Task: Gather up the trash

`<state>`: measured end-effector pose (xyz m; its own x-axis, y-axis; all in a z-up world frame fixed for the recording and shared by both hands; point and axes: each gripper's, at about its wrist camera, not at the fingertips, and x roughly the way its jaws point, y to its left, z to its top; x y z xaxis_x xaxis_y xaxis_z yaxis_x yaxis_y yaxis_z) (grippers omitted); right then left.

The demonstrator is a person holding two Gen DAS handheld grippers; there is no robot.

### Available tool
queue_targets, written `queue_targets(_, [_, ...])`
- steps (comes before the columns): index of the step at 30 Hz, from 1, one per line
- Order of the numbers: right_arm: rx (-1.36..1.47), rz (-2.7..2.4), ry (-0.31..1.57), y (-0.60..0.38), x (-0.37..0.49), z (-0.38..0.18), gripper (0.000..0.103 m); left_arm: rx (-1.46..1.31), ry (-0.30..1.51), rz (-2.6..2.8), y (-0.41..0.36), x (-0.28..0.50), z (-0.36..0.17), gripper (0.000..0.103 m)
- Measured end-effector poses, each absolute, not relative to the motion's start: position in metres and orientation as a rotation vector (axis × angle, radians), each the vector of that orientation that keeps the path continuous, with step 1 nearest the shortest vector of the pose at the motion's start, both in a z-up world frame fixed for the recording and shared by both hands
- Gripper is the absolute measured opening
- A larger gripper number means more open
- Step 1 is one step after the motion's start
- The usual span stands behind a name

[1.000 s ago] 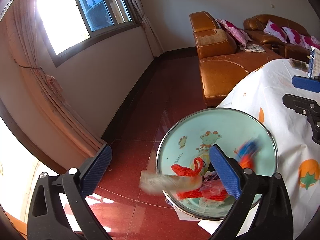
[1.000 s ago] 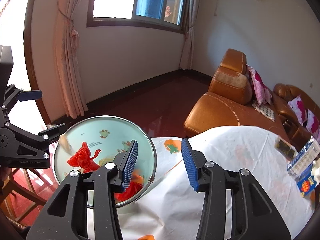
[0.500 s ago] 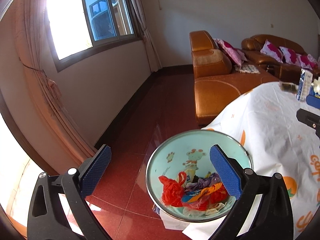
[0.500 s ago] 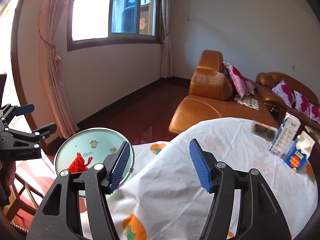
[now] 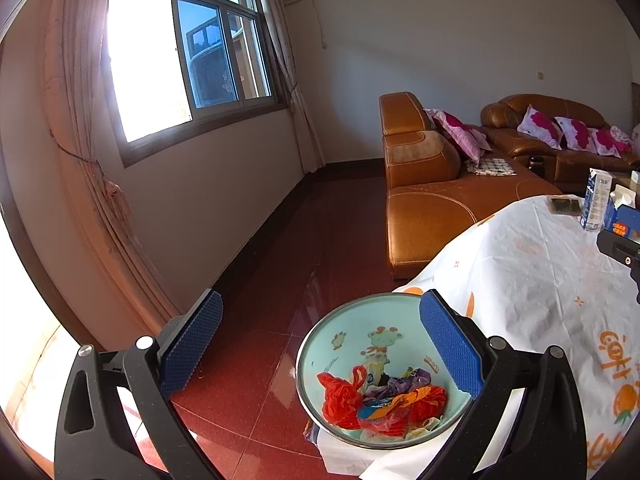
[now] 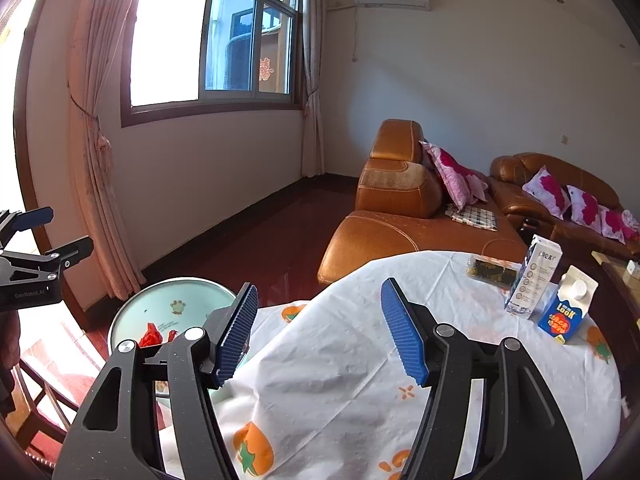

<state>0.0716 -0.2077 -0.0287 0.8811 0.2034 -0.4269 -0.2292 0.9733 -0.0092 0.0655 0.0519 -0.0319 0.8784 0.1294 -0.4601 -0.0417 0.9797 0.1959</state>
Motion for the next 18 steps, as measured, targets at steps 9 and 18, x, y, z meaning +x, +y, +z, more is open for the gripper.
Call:
queue_targets(9, [-0.051,0.209,0.432,-0.2141,0.0660,-0.0280,0.064,0.188,0.488,0.090,0.0511,0.0643,-0.0310,0.097])
queue_targets(18, [-0.059,0.203,0.427,-0.2135,0.0631,-0.0266,0.064,0.185,0.486,0.090,0.0506,0.0637,-0.0304,0.097])
